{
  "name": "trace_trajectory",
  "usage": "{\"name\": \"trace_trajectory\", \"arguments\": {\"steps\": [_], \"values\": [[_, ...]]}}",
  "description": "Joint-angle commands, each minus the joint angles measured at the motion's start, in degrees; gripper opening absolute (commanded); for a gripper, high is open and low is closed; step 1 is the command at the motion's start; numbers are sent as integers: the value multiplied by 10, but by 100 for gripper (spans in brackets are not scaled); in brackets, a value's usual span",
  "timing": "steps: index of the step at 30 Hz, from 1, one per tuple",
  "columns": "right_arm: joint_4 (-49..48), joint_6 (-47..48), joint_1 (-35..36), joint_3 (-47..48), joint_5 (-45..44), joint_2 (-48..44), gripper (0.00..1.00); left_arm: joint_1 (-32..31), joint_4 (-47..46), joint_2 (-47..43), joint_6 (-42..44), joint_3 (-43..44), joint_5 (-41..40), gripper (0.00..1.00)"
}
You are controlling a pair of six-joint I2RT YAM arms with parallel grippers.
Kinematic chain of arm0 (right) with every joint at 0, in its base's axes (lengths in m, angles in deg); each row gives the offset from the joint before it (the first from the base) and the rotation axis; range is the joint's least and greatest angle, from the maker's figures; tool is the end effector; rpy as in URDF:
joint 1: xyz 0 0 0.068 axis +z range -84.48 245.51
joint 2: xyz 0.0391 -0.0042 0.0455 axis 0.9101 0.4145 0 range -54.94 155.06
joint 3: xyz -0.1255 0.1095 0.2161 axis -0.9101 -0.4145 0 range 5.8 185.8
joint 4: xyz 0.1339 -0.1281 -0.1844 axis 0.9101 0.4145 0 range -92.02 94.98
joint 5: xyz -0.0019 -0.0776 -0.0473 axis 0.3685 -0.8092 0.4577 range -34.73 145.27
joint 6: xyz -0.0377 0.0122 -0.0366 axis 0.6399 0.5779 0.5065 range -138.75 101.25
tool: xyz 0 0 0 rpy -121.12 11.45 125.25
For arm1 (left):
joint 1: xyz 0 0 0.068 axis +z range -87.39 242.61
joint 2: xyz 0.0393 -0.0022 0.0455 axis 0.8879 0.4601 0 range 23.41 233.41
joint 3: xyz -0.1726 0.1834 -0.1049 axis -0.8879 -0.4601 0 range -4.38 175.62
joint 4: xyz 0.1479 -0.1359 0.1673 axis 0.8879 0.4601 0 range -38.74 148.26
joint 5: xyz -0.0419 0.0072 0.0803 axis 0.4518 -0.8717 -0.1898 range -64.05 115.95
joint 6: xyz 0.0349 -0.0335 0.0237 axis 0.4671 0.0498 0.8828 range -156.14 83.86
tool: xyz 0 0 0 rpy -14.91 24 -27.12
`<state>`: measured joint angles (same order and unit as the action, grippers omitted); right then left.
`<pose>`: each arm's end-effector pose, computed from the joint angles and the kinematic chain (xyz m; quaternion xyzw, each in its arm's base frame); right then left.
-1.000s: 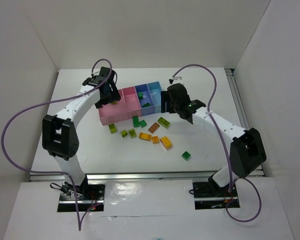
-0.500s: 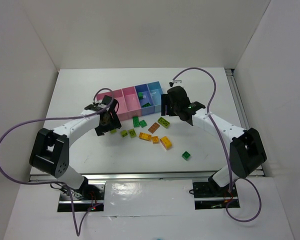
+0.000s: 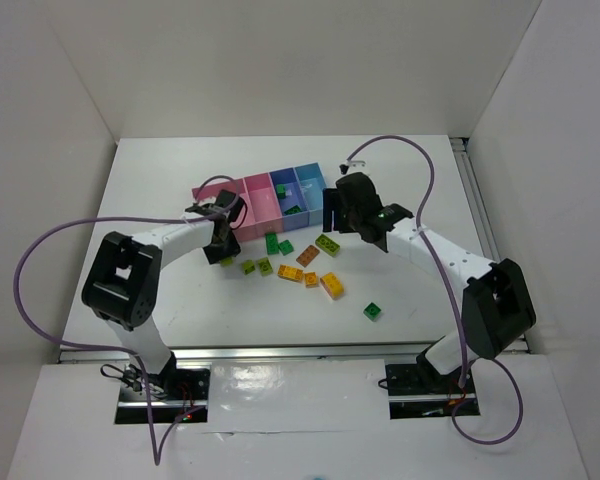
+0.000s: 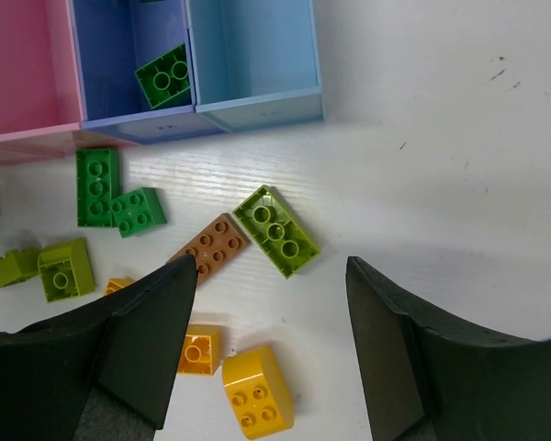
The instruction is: Sort the legos into containers by color
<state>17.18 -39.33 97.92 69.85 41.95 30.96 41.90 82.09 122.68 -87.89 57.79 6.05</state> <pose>0.2854 0.1713 0.2699 -0.0453 0.9042 0.0891 0.4154 0.3171 -0.1070 0.1746 -0.2905 0.9226 0.0254 0.2524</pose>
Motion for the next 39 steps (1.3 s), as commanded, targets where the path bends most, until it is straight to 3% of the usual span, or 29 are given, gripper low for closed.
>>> {"name": "trace_trajectory", "arguments": {"steps": [1, 4, 15, 20, 34, 37, 38, 39], "values": [[8, -5, 5, -5, -13, -27, 73, 2, 2, -13, -4, 20, -22, 47], [8, -5, 5, -10, -13, -21, 73, 2, 8, -39, 13, 20, -16, 38], [37, 52, 5, 13, -9, 89, 77, -9, 55, -132, 82, 35, 7, 35], [18, 81, 5, 13, -3, 134, 77, -4, 76, -149, 109, 97, 7, 35], [-25, 111, 5, 46, 51, 213, 73, 59, 96, 28, 139, 252, 21, 36], [-37, 116, 5, 52, 51, 225, 67, 70, 96, 65, 140, 278, 21, 48], [-43, 116, 5, 52, 51, 225, 64, 75, 101, 73, 140, 285, 29, 67], [-43, 116, 5, 52, 58, 225, 61, 75, 101, 82, 146, 293, 35, 80]]}}
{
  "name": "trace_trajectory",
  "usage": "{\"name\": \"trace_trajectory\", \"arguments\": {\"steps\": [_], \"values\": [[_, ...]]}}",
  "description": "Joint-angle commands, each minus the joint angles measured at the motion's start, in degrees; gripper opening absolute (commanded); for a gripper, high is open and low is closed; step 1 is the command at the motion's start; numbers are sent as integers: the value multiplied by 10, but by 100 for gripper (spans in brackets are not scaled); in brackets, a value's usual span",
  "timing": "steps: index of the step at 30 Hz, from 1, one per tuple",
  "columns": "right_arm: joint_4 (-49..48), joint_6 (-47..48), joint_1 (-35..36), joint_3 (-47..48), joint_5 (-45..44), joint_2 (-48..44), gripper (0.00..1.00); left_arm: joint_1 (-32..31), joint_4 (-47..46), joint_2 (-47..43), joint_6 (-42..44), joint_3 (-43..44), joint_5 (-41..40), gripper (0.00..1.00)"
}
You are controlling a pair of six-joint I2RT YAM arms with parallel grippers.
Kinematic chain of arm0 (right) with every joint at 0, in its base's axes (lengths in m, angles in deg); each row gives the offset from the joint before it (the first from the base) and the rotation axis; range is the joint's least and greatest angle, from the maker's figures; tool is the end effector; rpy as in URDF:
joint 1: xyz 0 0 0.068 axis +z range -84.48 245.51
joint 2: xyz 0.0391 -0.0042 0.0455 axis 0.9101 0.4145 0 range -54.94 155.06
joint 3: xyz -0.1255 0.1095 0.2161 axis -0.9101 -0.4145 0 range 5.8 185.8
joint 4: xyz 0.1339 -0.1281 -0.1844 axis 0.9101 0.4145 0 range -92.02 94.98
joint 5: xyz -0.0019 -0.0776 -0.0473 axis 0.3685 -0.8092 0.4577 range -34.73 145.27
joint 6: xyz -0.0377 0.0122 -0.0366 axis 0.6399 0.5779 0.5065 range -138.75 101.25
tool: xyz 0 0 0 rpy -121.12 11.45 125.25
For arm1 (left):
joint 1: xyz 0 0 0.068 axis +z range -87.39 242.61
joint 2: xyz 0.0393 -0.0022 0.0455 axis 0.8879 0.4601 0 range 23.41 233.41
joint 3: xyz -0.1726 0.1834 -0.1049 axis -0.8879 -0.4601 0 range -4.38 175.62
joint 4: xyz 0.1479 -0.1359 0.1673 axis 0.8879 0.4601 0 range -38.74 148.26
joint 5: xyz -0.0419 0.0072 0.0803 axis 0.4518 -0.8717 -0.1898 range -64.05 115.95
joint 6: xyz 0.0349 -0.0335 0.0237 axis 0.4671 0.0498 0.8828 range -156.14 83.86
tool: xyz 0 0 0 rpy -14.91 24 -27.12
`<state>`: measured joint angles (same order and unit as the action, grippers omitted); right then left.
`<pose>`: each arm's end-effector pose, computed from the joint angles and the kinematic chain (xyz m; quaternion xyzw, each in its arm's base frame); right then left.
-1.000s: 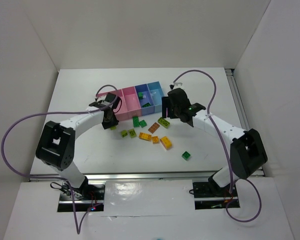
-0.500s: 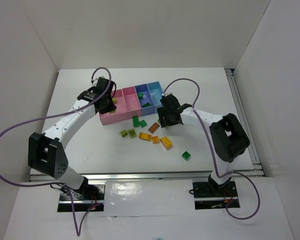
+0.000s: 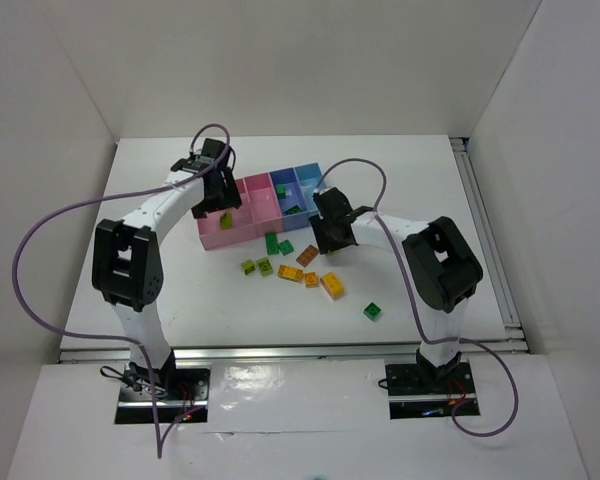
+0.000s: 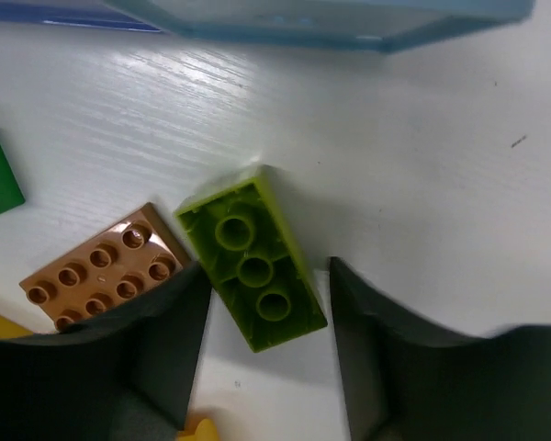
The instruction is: Sort the legos into containers by color
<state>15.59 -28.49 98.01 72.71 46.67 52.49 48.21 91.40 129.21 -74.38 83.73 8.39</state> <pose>0.3250 0.2006 0.1590 -0.1690 0.9441 0.0314 0.2813 0.3910 -0.0894 0.2590 -0.2375 0.9204 0.0101 0.3105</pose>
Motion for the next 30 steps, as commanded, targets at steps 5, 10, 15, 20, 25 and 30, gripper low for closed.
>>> {"name": "trace_trajectory", "arguments": {"steps": [5, 10, 15, 20, 25, 30], "values": [[-26, 3, 4, 13, 10, -17, 21, 12, 36, 24, 11, 85, 17, 95], [-6, -14, 14, 1, 1, -105, 12, 5, 36, -78, 18, 54, 17, 94], [-12, -42, 46, 52, 62, -137, 12, 27, 29, -164, -4, -34, 24, 93], [1, -37, 101, 196, 62, -40, 12, 68, 40, -234, -25, -106, 35, 93], [32, -24, 135, 423, 56, 105, 13, 90, 40, -322, -41, -156, 11, 94], [44, -24, 148, 593, 56, 261, 18, 112, 51, -379, -28, -182, 20, 94]]}}
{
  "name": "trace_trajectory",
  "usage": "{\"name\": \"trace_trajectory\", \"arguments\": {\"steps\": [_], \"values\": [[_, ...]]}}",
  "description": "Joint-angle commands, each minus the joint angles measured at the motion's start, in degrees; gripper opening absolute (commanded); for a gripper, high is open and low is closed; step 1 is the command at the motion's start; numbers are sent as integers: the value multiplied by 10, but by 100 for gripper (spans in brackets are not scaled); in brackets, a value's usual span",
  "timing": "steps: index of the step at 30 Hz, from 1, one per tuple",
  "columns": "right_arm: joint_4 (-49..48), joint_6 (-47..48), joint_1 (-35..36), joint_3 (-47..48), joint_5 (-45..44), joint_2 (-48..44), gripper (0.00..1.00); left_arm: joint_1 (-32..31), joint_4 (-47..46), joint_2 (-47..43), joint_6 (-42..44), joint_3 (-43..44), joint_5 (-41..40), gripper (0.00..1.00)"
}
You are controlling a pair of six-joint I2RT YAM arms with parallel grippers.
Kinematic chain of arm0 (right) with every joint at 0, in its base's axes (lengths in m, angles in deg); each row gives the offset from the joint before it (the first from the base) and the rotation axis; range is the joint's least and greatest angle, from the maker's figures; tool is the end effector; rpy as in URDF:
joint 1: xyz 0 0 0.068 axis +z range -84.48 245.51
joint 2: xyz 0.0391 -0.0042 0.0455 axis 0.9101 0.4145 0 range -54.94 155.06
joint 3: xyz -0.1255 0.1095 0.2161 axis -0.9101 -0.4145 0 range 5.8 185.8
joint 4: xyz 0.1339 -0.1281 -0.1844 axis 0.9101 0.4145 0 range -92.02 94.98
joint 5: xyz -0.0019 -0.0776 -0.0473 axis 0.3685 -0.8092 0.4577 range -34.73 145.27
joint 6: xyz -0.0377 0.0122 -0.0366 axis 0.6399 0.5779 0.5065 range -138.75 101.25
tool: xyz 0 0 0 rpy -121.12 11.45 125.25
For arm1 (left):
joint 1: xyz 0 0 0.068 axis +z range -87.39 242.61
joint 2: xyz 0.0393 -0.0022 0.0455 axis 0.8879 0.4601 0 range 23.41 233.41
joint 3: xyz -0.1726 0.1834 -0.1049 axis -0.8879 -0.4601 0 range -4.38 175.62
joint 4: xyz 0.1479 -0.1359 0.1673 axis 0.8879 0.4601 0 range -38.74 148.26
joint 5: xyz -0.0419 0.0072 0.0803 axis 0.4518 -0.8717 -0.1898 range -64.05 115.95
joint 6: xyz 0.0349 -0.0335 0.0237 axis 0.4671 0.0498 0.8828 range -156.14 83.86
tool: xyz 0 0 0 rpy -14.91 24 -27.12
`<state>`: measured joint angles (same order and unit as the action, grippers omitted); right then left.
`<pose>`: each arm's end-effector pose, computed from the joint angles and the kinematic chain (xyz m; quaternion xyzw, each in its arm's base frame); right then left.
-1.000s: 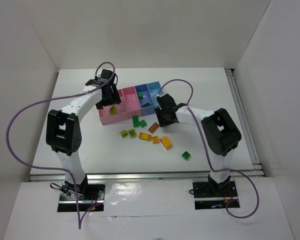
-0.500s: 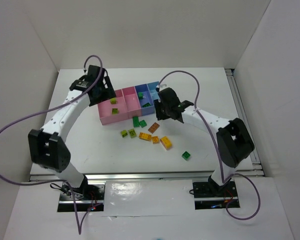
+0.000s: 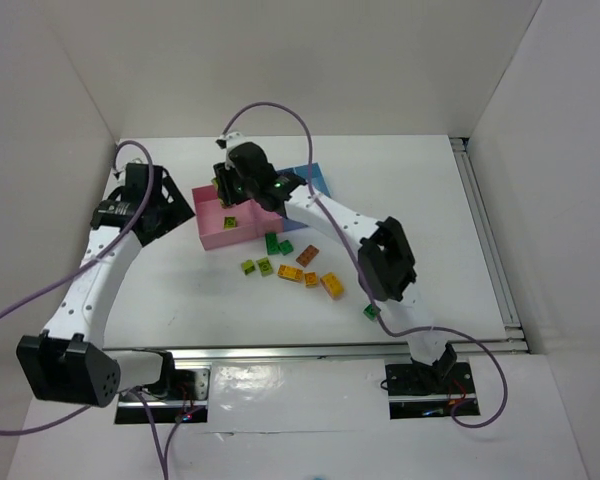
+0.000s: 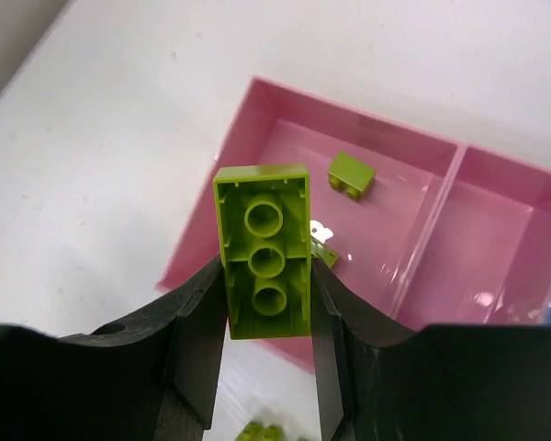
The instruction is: Sort the legos into containers by color
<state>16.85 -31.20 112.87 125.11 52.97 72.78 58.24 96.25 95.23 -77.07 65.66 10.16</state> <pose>0.3602 0.3889 0.2956 -0.2461 0.8176 0.2445 0.4596 0.2584 -0.0101 0.3379 -0.3369 0.8585 -0.0226 0.3860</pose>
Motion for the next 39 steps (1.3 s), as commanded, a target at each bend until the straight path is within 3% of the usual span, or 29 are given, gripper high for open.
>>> {"name": "trace_trajectory", "arguments": {"steps": [1, 2, 6, 9, 13, 16, 20, 23, 25, 29, 30, 34, 39], "values": [[37, -3, -1, 110, -7, 75, 18, 18, 3, -46, -1, -8, 15, 95], [37, -3, -1, 127, -7, 90, 20, 18, 8, -51, -1, -13, 22, 95], [-1, -8, 5, 147, -1, 116, 77, 23, 8, -59, -1, -26, 37, 95], [-7, -8, 5, 158, -9, 116, 78, 23, 8, -59, 5, -26, 44, 94], [-13, -8, -1, 114, -46, 41, 71, 23, -4, -59, 44, -32, 50, 87], [-56, 2, -6, -18, -101, -70, 61, 23, -21, -46, 80, -33, 80, 82], [-112, -6, -27, -257, -140, -218, 60, -27, -51, -5, 94, -58, 122, 76], [-123, -28, -46, -382, -175, -319, 68, -69, -74, 36, 51, -77, 139, 75], [-118, -28, -51, -430, -214, -375, 79, -96, -92, 50, 2, -95, 139, 77], [-97, -39, -62, -506, -225, -427, 80, -147, -116, 108, -92, -108, 114, 83], [-91, -39, -69, -507, -225, -427, 80, -153, -116, 124, -134, -103, 114, 87], [-77, -39, -69, -506, -210, -434, 80, -204, -53, 191, -210, -46, 61, 87], [-72, -39, -69, -500, -203, -429, 80, -197, -53, 242, -258, -39, 54, 83]]}}
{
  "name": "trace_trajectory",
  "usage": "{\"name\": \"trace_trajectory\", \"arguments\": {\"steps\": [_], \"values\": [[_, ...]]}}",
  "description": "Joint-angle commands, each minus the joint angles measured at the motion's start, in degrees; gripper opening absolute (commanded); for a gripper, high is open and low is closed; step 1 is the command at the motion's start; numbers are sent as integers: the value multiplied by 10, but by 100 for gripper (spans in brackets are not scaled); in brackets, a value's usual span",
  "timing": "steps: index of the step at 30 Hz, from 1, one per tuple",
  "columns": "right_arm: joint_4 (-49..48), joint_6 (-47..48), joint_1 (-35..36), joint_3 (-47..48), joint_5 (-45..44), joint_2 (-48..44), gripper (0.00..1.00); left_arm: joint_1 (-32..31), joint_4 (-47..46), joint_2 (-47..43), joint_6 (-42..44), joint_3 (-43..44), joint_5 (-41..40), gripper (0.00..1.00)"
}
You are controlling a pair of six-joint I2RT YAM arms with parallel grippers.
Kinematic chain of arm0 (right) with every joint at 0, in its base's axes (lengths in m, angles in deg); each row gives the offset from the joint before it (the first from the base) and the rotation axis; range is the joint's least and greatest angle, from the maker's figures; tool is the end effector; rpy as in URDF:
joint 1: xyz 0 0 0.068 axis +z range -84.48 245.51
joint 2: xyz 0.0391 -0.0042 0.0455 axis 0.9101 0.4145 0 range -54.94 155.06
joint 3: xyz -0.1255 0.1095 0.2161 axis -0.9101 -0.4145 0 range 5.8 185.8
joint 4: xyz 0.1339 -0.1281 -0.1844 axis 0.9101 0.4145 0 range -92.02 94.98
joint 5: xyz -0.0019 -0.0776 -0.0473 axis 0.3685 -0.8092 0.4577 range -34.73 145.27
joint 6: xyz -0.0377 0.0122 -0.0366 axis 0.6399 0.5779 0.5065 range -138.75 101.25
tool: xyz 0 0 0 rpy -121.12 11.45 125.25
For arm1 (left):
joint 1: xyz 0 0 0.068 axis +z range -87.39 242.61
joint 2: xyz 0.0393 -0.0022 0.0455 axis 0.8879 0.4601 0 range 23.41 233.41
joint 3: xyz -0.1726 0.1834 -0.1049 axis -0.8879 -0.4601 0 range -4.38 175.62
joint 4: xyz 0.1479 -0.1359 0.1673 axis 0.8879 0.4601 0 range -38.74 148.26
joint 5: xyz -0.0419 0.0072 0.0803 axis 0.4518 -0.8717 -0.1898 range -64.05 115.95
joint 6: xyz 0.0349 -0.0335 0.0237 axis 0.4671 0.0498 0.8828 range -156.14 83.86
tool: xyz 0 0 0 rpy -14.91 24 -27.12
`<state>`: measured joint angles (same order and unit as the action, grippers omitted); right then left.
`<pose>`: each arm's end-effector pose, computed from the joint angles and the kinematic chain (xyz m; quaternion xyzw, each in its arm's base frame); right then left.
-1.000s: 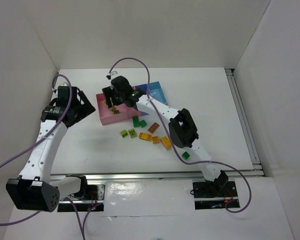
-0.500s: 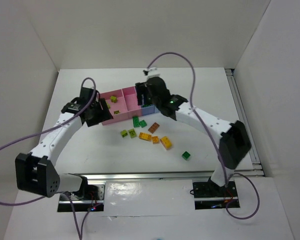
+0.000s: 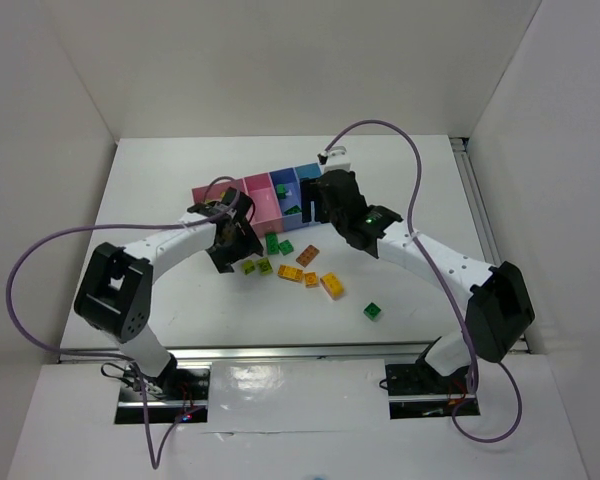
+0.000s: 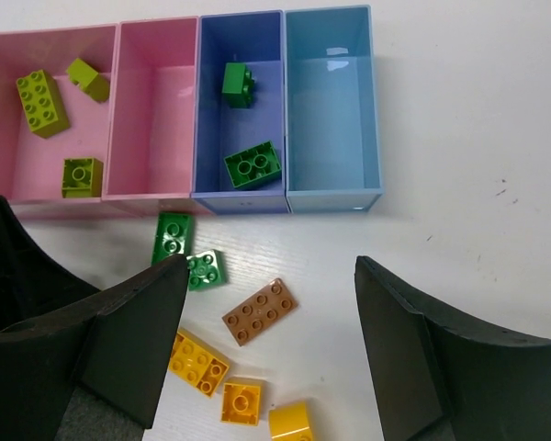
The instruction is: Sort the legos into containers by color
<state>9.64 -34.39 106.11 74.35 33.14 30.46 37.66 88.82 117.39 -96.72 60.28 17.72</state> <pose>0.2705 0.2140 0.3119 -0.0864 0.8448 0.0910 0.5202 0.2960 -0.1322 0.2088 -0.3126 0.9259 -0.0841 0.1945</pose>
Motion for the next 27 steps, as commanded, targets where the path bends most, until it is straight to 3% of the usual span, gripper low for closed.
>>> {"name": "trace_trajectory", "arguments": {"steps": [1, 11, 15, 22, 27], "values": [[6, -7, -2, 7, -5, -6, 80, 9, 22, 28, -61, 15, -21, 82], [6, 3, -2, -5, -10, -11, 82, 9, 16, 54, -79, 14, -28, 65], [11, 3, -2, -5, -10, -6, 82, 9, 16, 54, -79, 3, -28, 47], [11, 3, -2, -11, -10, -6, 82, 9, 18, 40, -58, -2, -28, 41], [16, -3, -2, -11, 6, -11, 82, 9, 54, -21, -23, 47, -86, 41]]}}
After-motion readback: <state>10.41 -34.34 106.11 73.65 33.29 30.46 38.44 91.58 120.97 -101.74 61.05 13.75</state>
